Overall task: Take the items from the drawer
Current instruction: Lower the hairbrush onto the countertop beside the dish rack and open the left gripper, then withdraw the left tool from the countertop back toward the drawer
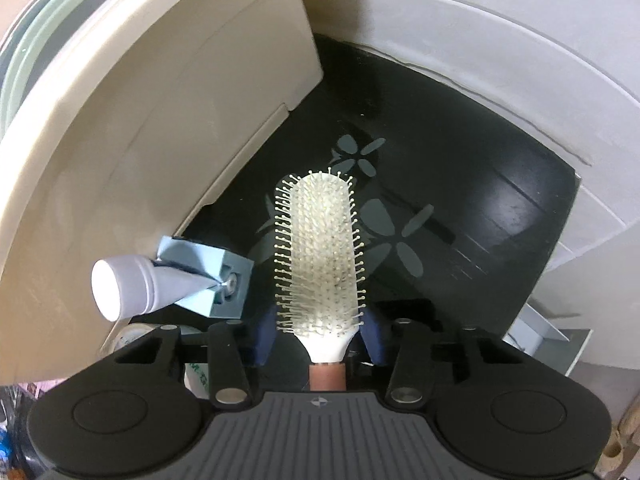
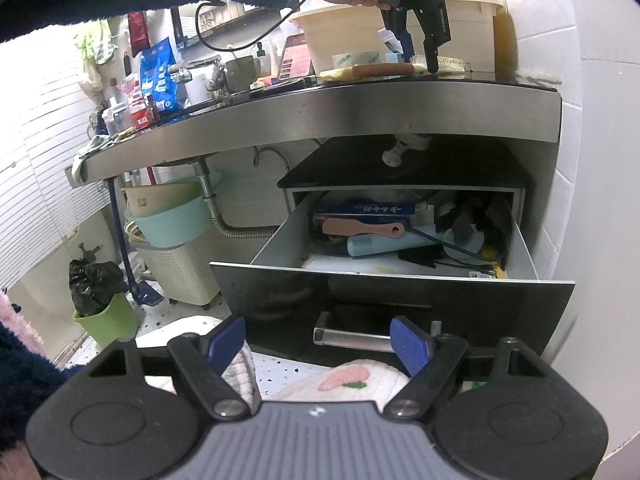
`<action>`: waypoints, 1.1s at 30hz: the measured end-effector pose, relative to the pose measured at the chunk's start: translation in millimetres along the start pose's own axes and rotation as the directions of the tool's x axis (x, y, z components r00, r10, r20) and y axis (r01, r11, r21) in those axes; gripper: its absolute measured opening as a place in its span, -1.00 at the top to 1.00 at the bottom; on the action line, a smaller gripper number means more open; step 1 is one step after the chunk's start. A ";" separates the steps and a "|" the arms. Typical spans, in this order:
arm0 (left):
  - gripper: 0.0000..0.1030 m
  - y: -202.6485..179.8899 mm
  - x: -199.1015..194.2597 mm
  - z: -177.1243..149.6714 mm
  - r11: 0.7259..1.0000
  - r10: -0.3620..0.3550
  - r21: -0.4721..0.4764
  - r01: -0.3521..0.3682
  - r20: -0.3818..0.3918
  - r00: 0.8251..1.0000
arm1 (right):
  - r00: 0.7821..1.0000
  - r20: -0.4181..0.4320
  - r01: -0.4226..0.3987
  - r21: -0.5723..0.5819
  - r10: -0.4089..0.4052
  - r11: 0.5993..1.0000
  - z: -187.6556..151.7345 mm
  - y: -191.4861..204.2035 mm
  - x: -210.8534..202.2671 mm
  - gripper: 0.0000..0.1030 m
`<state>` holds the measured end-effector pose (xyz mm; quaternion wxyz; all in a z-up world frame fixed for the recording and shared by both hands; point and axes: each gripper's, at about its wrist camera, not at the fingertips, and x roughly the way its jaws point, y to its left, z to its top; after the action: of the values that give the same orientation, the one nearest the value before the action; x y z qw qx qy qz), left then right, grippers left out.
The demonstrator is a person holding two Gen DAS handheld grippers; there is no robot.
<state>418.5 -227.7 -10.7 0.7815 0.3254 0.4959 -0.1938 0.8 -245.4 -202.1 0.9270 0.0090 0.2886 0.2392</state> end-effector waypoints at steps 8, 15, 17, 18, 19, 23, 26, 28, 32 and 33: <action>0.19 4.4 4.6 0.7 0.998 0.070 -0.008 -0.070 0.011 0.997 | 1.000 0.005 0.002 0.002 -0.002 1.000 0.0 -0.5 -2.3 -0.55; -0.04 8.2 -4.9 -6.5 0.998 0.047 -0.029 -0.046 0.023 0.999 | 1.000 0.011 -0.006 -0.014 0.006 1.000 5.7 5.6 -4.9 -0.55; -0.16 10.6 -15.3 -11.4 0.999 0.030 -0.044 -0.028 0.052 0.998 | 1.000 0.012 -0.008 -0.019 0.009 1.000 7.4 7.3 -5.6 -0.55; -0.17 12.3 -20.9 -14.0 0.998 0.021 -0.057 -0.018 0.065 0.998 | 1.000 0.013 -0.010 -0.022 0.010 1.000 8.3 8.2 -6.0 -0.55; -0.17 13.9 -26.4 -16.7 0.998 0.013 -0.069 -0.007 0.078 0.997 | 1.000 0.014 -0.011 -0.024 0.011 1.000 9.1 9.1 -6.4 -0.55; -0.29 20.3 -60.3 -38.9 0.990 -0.026 -0.135 0.050 0.171 0.985 | 1.000 0.017 -0.016 -0.034 0.016 0.999 12.5 12.7 -7.9 -0.55; -0.49 19.0 -83.9 -61.3 0.982 -0.007 -0.179 0.052 0.244 0.970 | 1.000 0.019 -0.020 -0.041 0.020 0.999 15.1 15.3 -9.0 -0.55; -0.54 15.4 -98.9 -79.0 0.980 0.009 -0.192 0.048 0.286 0.958 | 0.999 0.021 -0.029 -0.036 0.030 0.999 18.9 16.2 -10.0 -0.55; -0.64 5.9 -124.1 -117.2 0.976 0.036 -0.215 0.042 0.349 0.936 | 0.999 0.029 -0.030 -0.051 0.032 0.998 27.8 18.8 -13.5 -0.55; -0.66 3.5 -129.4 -127.0 0.973 0.037 -0.224 0.049 0.363 0.931 | 0.999 0.032 -0.030 -0.058 0.032 0.998 29.7 19.8 -14.8 -0.56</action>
<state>282.2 -138.8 69.4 0.8915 0.1899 0.3623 -0.1946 -2.5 -230.9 -166.5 0.9276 -0.0091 0.2664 0.2617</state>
